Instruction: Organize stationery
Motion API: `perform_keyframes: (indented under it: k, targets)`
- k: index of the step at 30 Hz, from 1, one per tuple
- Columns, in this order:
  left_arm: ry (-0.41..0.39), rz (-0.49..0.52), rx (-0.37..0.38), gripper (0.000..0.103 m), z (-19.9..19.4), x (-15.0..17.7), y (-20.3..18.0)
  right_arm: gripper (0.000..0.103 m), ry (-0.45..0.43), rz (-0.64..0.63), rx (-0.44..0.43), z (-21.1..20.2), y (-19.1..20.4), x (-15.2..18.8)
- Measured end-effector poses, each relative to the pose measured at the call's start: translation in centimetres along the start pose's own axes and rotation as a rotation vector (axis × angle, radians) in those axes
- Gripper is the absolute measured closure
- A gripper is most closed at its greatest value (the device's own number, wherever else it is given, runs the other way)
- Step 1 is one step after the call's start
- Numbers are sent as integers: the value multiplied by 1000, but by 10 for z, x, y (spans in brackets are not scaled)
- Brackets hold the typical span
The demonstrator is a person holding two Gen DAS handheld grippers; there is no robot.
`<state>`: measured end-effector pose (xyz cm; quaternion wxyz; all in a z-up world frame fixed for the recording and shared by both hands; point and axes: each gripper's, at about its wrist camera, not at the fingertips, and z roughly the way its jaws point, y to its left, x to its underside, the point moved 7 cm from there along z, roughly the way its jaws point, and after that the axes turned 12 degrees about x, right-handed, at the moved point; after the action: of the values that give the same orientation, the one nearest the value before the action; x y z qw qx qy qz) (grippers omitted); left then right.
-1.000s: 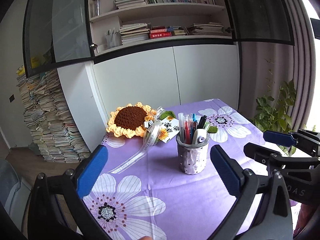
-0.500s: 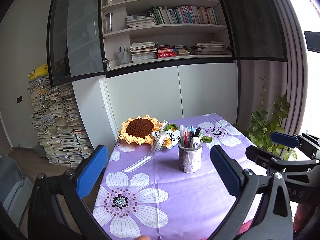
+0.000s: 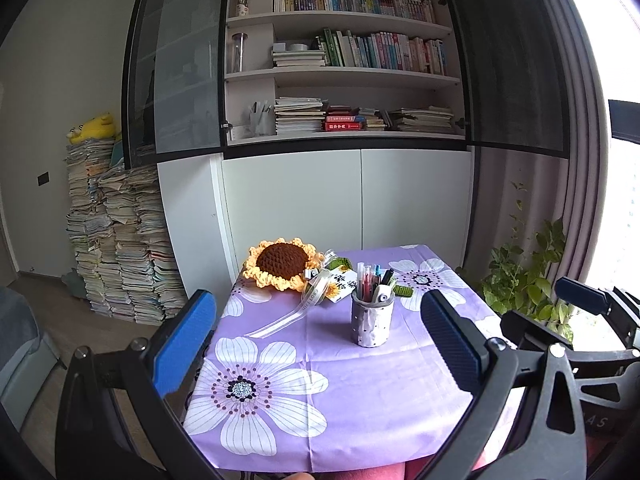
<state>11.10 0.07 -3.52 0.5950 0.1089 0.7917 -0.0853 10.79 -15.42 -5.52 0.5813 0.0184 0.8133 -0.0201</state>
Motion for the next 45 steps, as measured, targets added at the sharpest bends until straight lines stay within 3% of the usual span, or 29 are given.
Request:
perform_keyframes:
  k: [10, 17, 25, 39, 45]
  targets:
    - [-89, 0, -42, 1, -27, -42, 6, 17, -93, -12, 31, -33, 6, -27]
    - [-55, -30, -9, 1, -19, -40, 5, 9, -135, 50, -9, -41, 3, -44]
    - [-12, -17, 4, 1, -9, -30, 2, 9, -88, 55, -19, -30, 3, -39]
    - [-9, -27, 1, 1, -10, -28, 3, 9, -34, 71, -24, -23, 1, -31]
    - [-5, -17, -18, 1, -9, -25, 3, 9, -74, 45, 57, -26, -1, -33]
